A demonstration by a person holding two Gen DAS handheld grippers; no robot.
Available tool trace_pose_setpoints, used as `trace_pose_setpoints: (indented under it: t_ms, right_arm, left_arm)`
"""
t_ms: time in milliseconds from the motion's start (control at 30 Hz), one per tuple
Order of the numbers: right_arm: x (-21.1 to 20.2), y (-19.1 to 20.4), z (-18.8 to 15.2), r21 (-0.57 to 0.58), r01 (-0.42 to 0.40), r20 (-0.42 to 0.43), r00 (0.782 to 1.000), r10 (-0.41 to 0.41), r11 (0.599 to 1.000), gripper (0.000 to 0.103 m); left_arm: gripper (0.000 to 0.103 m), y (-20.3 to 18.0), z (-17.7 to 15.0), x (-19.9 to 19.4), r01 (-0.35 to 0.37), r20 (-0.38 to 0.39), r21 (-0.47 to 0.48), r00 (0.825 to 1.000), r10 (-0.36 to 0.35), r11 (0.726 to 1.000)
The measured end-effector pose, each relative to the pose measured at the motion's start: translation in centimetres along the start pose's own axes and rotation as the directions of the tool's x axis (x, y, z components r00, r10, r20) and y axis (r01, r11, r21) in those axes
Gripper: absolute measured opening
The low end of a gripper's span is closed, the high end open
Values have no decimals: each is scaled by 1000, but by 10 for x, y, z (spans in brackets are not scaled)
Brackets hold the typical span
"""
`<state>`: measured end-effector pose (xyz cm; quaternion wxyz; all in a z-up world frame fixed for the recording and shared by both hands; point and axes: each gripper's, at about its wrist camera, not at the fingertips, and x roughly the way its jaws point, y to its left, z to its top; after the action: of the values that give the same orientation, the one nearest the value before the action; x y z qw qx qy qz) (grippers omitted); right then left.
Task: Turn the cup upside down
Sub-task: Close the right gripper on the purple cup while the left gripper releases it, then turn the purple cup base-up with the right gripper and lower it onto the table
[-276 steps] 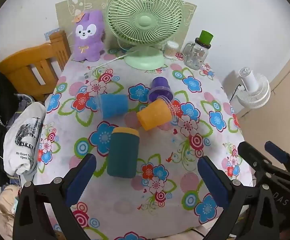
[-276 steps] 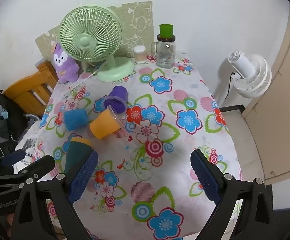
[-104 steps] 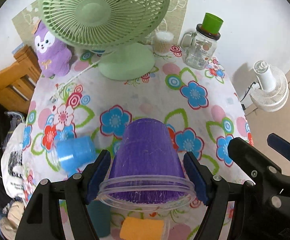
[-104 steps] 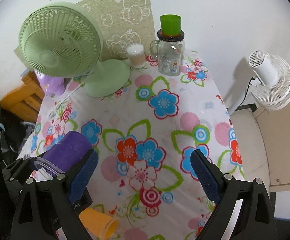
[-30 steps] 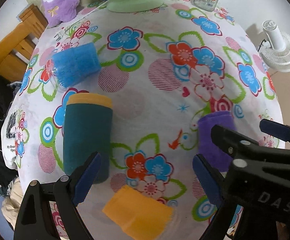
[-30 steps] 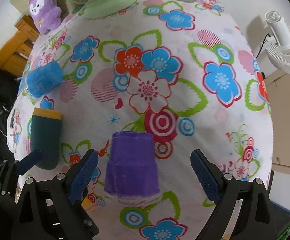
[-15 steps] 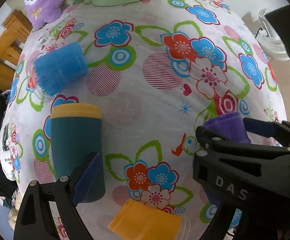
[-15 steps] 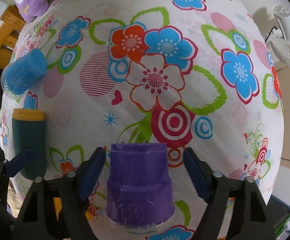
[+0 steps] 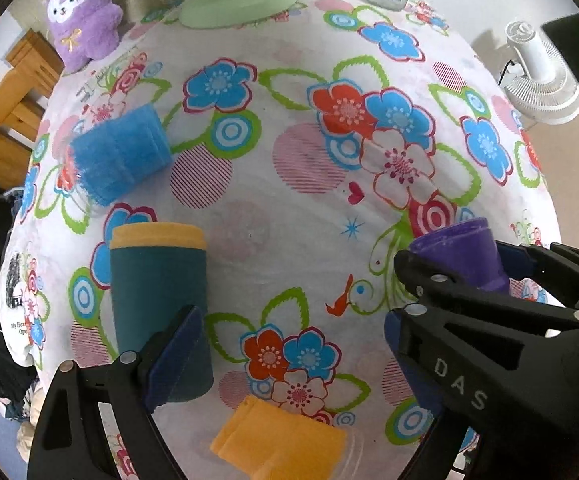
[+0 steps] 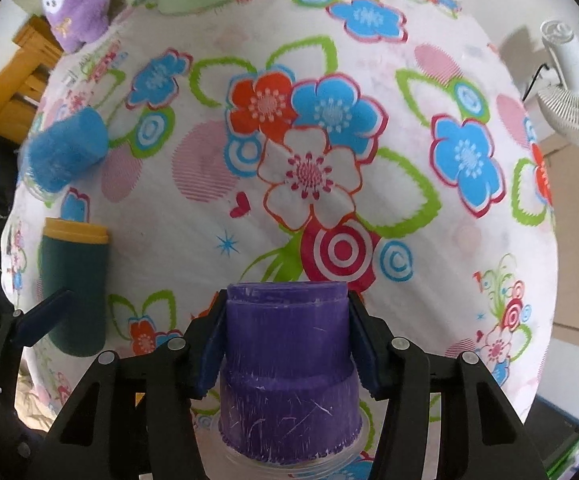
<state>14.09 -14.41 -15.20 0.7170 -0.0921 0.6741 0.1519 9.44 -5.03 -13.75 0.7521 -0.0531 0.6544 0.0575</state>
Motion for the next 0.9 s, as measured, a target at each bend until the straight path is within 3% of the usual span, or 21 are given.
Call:
trace_pose_setpoints:
  t_ms: [400,600,900]
  right_arm:
    - [-81,6,-24,-38,-33,190,981,40,999,58]
    - [-111,9,-43,-50,-45,271,961,57,998,58]
    - [-142,10,-68,-93,7,386,922,29,996,58]
  left_arm:
    - [94,-2,-18,-64,-19,117,-23,993,21,1000]
    - [94,-5,-33,-86,-23,156,-41,987,29,999]
    - [94,-16,-50,-109,-59,230,-11,971,60,998]
